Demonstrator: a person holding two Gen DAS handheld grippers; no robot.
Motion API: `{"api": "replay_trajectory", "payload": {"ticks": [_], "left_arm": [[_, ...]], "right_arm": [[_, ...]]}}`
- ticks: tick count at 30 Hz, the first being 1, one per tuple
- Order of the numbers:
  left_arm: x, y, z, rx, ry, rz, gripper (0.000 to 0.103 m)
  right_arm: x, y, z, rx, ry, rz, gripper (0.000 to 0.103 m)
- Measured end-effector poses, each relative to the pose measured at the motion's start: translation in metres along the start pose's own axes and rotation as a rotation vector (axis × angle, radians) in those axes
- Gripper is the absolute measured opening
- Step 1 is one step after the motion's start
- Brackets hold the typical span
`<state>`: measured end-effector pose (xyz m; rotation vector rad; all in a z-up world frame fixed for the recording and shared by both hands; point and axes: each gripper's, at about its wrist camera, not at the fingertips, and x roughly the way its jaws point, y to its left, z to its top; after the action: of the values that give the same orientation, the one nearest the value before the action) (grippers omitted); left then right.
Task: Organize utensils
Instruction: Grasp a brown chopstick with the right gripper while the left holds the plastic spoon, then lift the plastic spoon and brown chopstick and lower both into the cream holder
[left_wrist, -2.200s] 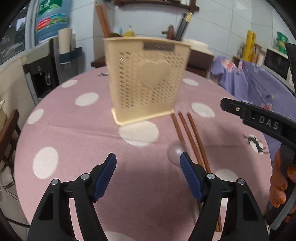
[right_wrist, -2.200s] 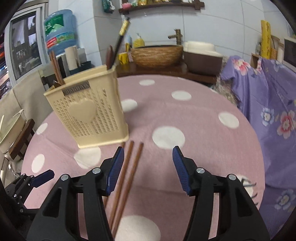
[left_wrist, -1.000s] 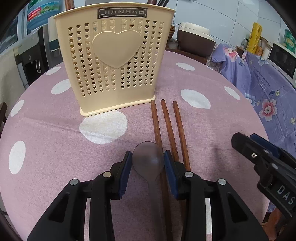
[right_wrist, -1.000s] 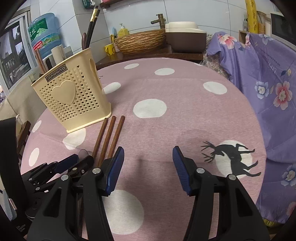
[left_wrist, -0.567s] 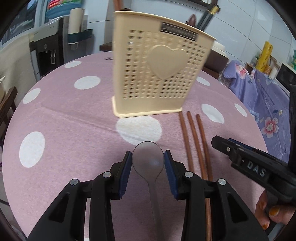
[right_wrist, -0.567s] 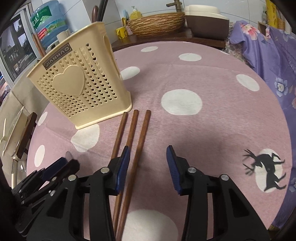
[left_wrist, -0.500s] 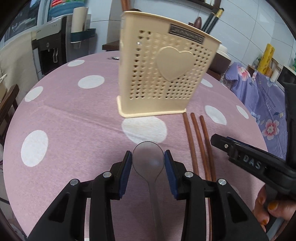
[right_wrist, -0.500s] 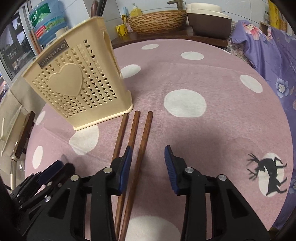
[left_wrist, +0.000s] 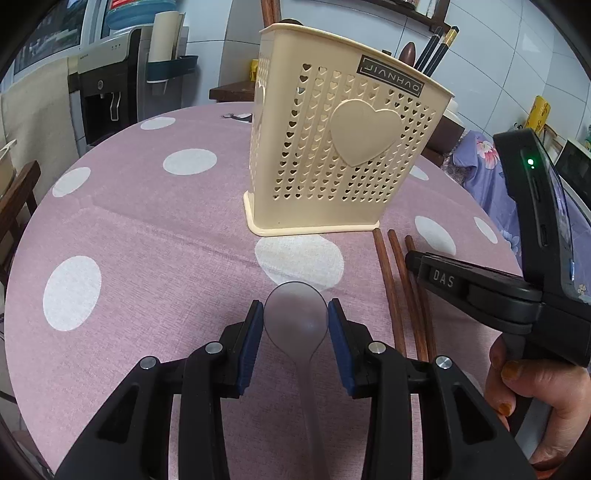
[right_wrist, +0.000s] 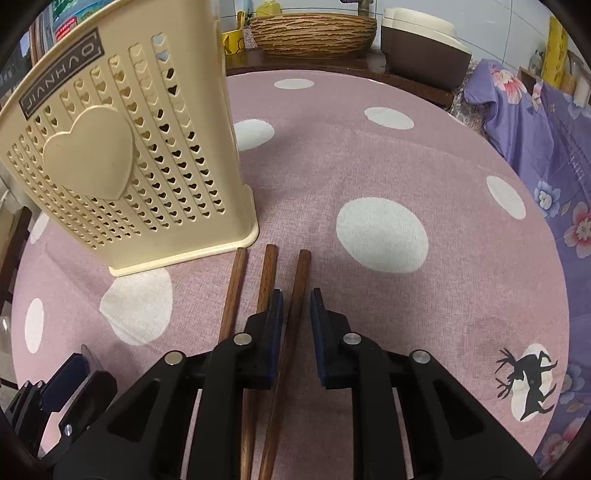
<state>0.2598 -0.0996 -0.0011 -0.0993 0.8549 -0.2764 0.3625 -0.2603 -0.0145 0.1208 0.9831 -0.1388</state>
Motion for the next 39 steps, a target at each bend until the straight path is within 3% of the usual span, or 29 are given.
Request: {"api": "replay_trajectory", "payload": {"ticks": [5, 9, 22, 30, 39], "left_arm": [[-0.001, 0.003, 0.0, -0.005, -0.007, 0.003, 0.036], [-0.004, 0.006, 0.0, -0.011, -0.014, -0.003, 0.036], [-0.031, 0.006, 0.016, -0.015, -0.109, -0.056, 0.036], [-0.05, 0.004, 0.03, -0.011, -0.179, -0.058, 0.036], [-0.064, 0.003, 0.036, -0.001, -0.22, -0.063, 0.036]], "right_arm": [[0.0, -0.003, 0.0, 0.008, -0.01, 0.011, 0.009], [-0.005, -0.013, 0.0, 0.062, -0.026, 0.081, 0.008], [-0.096, -0.041, 0.0, 0.132, -0.253, 0.213, 0.008], [-0.137, -0.045, -0.008, 0.104, -0.342, 0.218, 0.008], [-0.173, -0.052, -0.009, 0.076, -0.386, 0.288, 0.008]]}}
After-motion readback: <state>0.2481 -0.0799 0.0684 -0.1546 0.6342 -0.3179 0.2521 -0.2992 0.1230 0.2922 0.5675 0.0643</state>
